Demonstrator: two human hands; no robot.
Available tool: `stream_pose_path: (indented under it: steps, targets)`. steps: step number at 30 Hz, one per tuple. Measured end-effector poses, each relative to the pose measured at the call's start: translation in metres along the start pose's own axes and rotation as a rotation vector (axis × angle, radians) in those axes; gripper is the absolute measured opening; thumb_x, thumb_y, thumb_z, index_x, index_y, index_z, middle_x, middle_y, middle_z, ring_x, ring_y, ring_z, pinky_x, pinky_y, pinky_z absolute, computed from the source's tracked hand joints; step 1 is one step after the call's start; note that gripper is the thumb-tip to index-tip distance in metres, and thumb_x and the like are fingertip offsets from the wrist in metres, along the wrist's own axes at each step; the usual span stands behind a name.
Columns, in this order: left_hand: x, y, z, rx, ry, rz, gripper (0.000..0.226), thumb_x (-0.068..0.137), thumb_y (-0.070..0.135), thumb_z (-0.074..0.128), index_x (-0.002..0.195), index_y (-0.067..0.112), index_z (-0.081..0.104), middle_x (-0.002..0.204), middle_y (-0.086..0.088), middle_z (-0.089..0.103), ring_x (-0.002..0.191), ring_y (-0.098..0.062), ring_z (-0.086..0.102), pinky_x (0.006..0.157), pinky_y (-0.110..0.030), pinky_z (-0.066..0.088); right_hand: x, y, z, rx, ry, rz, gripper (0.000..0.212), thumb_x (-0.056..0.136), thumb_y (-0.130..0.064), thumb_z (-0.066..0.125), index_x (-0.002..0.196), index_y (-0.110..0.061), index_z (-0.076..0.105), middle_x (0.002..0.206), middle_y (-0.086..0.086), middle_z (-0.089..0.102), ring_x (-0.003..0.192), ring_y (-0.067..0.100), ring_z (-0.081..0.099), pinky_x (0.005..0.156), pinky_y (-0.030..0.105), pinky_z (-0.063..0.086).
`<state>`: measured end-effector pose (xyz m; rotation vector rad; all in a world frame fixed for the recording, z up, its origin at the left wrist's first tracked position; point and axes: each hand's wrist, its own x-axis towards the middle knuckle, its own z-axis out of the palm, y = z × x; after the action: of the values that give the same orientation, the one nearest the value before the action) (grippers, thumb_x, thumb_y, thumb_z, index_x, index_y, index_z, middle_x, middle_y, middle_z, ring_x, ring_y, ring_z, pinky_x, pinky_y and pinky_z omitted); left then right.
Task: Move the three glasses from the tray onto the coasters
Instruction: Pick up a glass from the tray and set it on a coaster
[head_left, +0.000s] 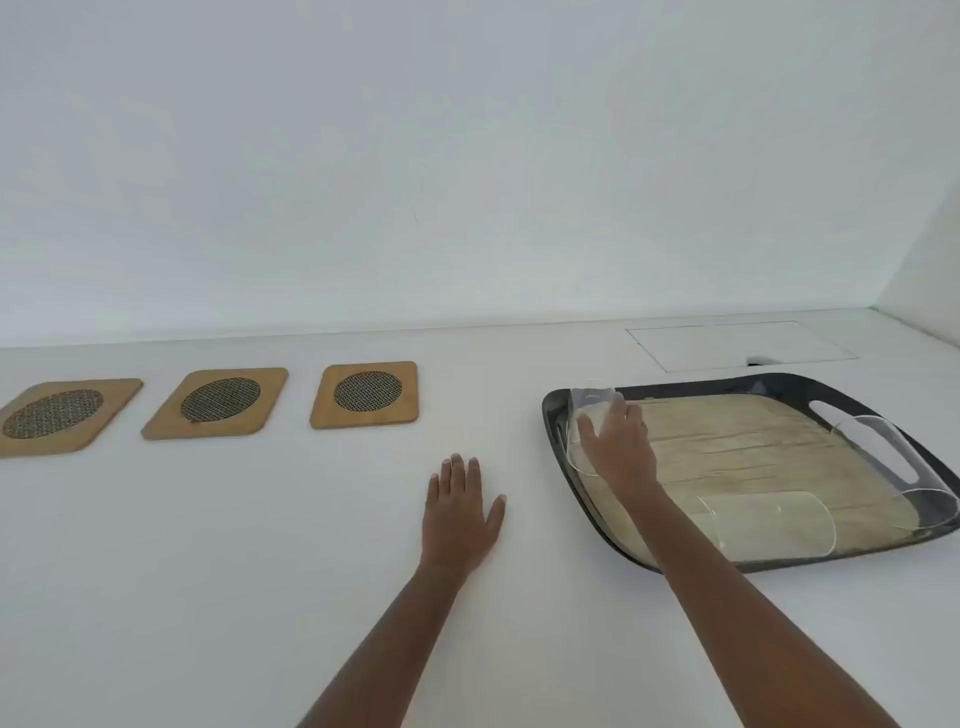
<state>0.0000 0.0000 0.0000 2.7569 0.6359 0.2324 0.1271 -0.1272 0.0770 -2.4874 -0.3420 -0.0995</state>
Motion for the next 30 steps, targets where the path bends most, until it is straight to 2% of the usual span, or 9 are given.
stream_pose_path:
  steps: [5, 10, 14, 18, 23, 25, 28, 30]
  targets:
    - [-0.001, -0.002, 0.004, -0.073, 0.067, -0.029, 0.064, 0.096, 0.038, 0.03, 0.146, 0.006, 0.006, 0.158, -0.011, 0.013, 0.147, -0.021, 0.009, 0.12, -0.032, 0.004, 0.017, -0.004, 0.001, 0.1, -0.12, 0.193, 0.073, 0.088, -0.036, 0.051, 0.138, 0.004, 0.016, 0.135, 0.029, 0.034, 0.123, 0.044, 0.038, 0.097, 0.048, 0.039]
    - [-0.001, -0.002, 0.004, -0.062, 0.078, -0.02, 0.063, 0.096, 0.038, 0.03, 0.146, 0.007, 0.007, 0.158, -0.01, 0.015, 0.147, -0.02, 0.01, 0.12, -0.031, 0.005, 0.026, -0.005, 0.0, 0.228, -0.217, 0.324, 0.082, 0.08, -0.037, 0.064, 0.134, 0.003, 0.018, 0.136, 0.028, 0.035, 0.124, 0.042, 0.041, 0.098, 0.045, 0.04]
    - [-0.002, -0.001, 0.003, -0.069, 0.079, -0.017, 0.062, 0.096, 0.037, 0.03, 0.146, 0.007, 0.01, 0.158, -0.01, 0.015, 0.147, -0.019, 0.01, 0.12, -0.031, 0.005, 0.029, -0.005, 0.0, 0.237, -0.215, 0.315, 0.084, 0.077, -0.033, 0.067, 0.135, 0.003, 0.018, 0.133, 0.029, 0.041, 0.121, 0.041, 0.044, 0.096, 0.044, 0.042]
    - [-0.002, -0.001, 0.002, -0.068, 0.077, -0.011, 0.06, 0.096, 0.037, 0.03, 0.146, 0.007, 0.013, 0.158, -0.01, 0.015, 0.147, -0.019, 0.01, 0.12, -0.031, 0.004, 0.028, -0.005, -0.002, 0.268, -0.212, 0.319, 0.077, 0.078, -0.03, 0.065, 0.132, 0.003, 0.022, 0.13, 0.027, 0.044, 0.117, 0.041, 0.046, 0.094, 0.044, 0.043]
    - [-0.003, -0.002, 0.0, -0.084, 0.08, -0.008, 0.061, 0.096, 0.036, 0.031, 0.146, 0.007, 0.012, 0.158, -0.008, 0.016, 0.147, -0.017, 0.01, 0.12, -0.03, 0.004, 0.021, -0.009, -0.006, 0.358, -0.171, 0.26, 0.068, 0.08, -0.03, 0.062, 0.128, 0.003, 0.027, 0.126, 0.024, 0.049, 0.11, 0.037, 0.051, 0.078, 0.037, 0.043]
    - [-0.004, -0.001, -0.001, -0.088, 0.077, -0.004, 0.06, 0.096, 0.036, 0.031, 0.146, 0.007, 0.012, 0.158, -0.008, 0.016, 0.147, -0.017, 0.01, 0.12, -0.03, 0.004, 0.019, -0.013, -0.011, 0.411, -0.152, 0.225, 0.07, 0.079, -0.032, 0.062, 0.131, 0.001, 0.028, 0.124, 0.022, 0.05, 0.108, 0.035, 0.052, 0.083, 0.042, 0.049]
    - [-0.006, -0.002, -0.002, -0.085, 0.065, 0.011, 0.06, 0.097, 0.036, 0.03, 0.146, 0.008, 0.012, 0.158, -0.008, 0.015, 0.147, -0.017, 0.01, 0.12, -0.03, 0.003, 0.016, -0.021, -0.02, 0.512, -0.148, 0.203, 0.076, 0.079, -0.035, 0.063, 0.136, -0.003, 0.025, 0.119, 0.016, 0.049, 0.105, 0.031, 0.053, 0.093, 0.048, 0.049]
    - [-0.008, -0.004, -0.003, -0.084, 0.049, 0.027, 0.06, 0.097, 0.037, 0.03, 0.146, 0.008, 0.011, 0.158, -0.007, 0.014, 0.147, -0.016, 0.008, 0.119, -0.029, 0.002, 0.013, -0.027, -0.024, 0.585, -0.176, 0.196, 0.075, 0.078, -0.036, 0.064, 0.135, -0.004, 0.027, 0.113, 0.011, 0.048, 0.105, 0.03, 0.055, 0.092, 0.05, 0.05]
